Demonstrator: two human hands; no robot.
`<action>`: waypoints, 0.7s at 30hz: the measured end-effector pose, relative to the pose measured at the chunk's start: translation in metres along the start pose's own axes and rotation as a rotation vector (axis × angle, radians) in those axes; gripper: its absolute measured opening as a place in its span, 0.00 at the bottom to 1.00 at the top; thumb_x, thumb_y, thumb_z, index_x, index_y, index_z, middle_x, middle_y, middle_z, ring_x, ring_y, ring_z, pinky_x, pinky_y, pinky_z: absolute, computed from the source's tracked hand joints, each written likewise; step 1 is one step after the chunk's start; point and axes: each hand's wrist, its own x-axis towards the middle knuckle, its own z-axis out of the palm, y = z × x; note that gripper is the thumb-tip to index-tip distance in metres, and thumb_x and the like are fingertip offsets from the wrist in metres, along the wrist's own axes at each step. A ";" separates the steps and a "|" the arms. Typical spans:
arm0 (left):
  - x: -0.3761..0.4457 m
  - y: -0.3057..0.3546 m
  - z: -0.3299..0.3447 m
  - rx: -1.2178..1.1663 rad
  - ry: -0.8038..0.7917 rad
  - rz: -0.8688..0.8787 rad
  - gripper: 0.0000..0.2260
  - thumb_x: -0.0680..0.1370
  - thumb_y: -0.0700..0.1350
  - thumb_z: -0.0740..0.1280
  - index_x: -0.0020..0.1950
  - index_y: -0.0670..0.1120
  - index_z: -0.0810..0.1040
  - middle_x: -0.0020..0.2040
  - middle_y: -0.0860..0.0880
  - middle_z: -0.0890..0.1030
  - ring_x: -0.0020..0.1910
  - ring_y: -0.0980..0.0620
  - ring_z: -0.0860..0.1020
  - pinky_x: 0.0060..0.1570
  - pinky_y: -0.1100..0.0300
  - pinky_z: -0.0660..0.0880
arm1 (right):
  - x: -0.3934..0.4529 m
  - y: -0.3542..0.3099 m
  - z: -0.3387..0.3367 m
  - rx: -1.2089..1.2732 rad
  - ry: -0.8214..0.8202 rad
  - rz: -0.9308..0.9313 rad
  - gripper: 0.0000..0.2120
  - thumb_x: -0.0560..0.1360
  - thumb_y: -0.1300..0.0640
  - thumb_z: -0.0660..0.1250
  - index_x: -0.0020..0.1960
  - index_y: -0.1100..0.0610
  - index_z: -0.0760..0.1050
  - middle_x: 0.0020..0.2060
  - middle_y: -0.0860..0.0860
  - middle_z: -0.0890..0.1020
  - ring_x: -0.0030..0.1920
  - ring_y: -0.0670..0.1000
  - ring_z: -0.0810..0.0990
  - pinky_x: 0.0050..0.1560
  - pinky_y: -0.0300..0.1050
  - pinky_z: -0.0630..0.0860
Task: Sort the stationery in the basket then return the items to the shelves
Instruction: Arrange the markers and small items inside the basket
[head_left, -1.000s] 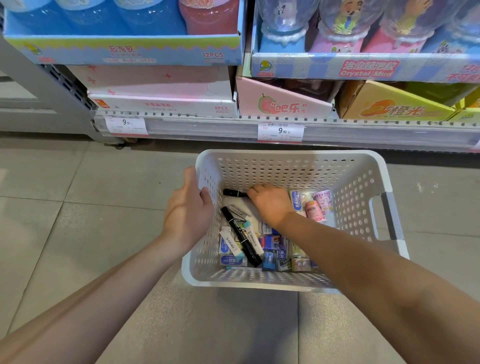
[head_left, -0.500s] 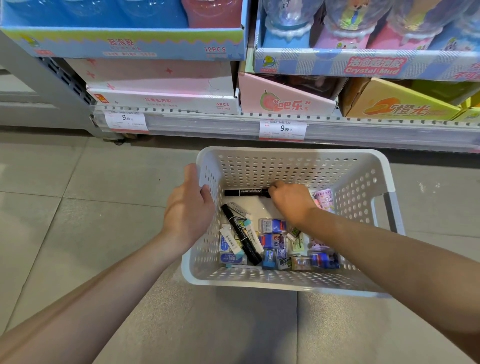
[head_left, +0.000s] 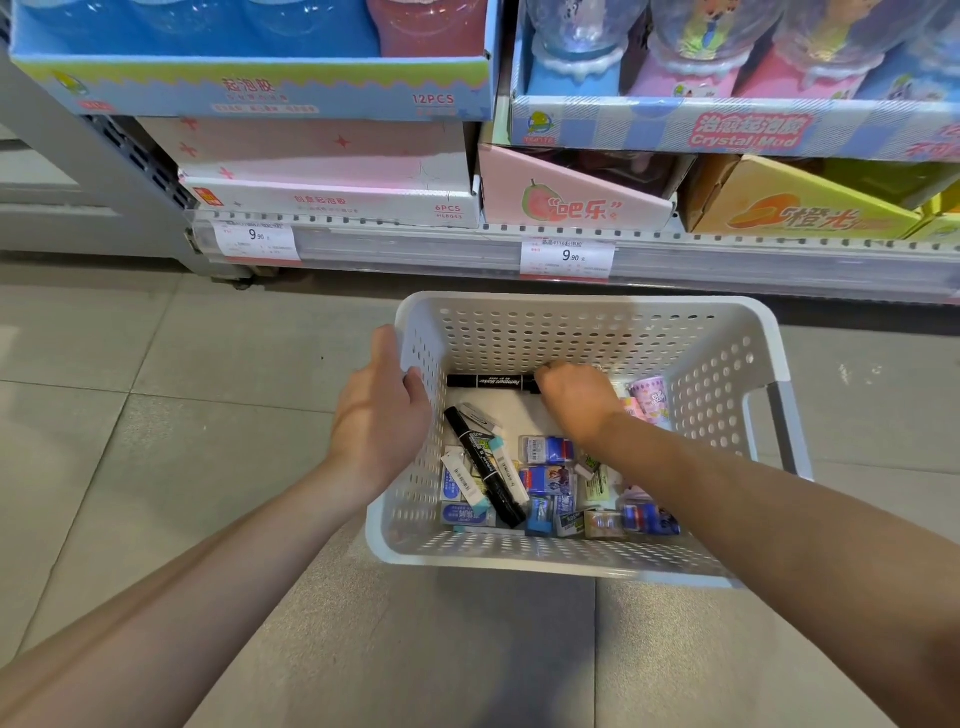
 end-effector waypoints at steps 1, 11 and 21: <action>0.000 0.000 0.000 0.002 0.001 0.005 0.07 0.82 0.39 0.56 0.59 0.43 0.63 0.28 0.47 0.68 0.26 0.48 0.67 0.27 0.56 0.62 | -0.001 0.000 0.000 0.004 0.006 0.005 0.08 0.77 0.66 0.59 0.54 0.62 0.74 0.48 0.56 0.80 0.45 0.57 0.80 0.42 0.46 0.73; -0.001 0.000 0.000 0.007 -0.001 0.025 0.08 0.82 0.39 0.56 0.60 0.43 0.63 0.29 0.47 0.68 0.27 0.47 0.68 0.28 0.54 0.63 | -0.024 -0.032 0.001 0.173 0.035 -0.203 0.13 0.76 0.48 0.63 0.51 0.56 0.78 0.49 0.51 0.77 0.48 0.53 0.79 0.41 0.42 0.71; 0.001 -0.004 0.001 0.007 -0.002 0.013 0.07 0.82 0.40 0.56 0.60 0.43 0.62 0.30 0.46 0.69 0.26 0.47 0.68 0.28 0.54 0.65 | -0.028 -0.056 0.017 0.167 -0.112 -0.113 0.23 0.71 0.43 0.68 0.57 0.59 0.77 0.63 0.55 0.72 0.57 0.55 0.75 0.51 0.46 0.73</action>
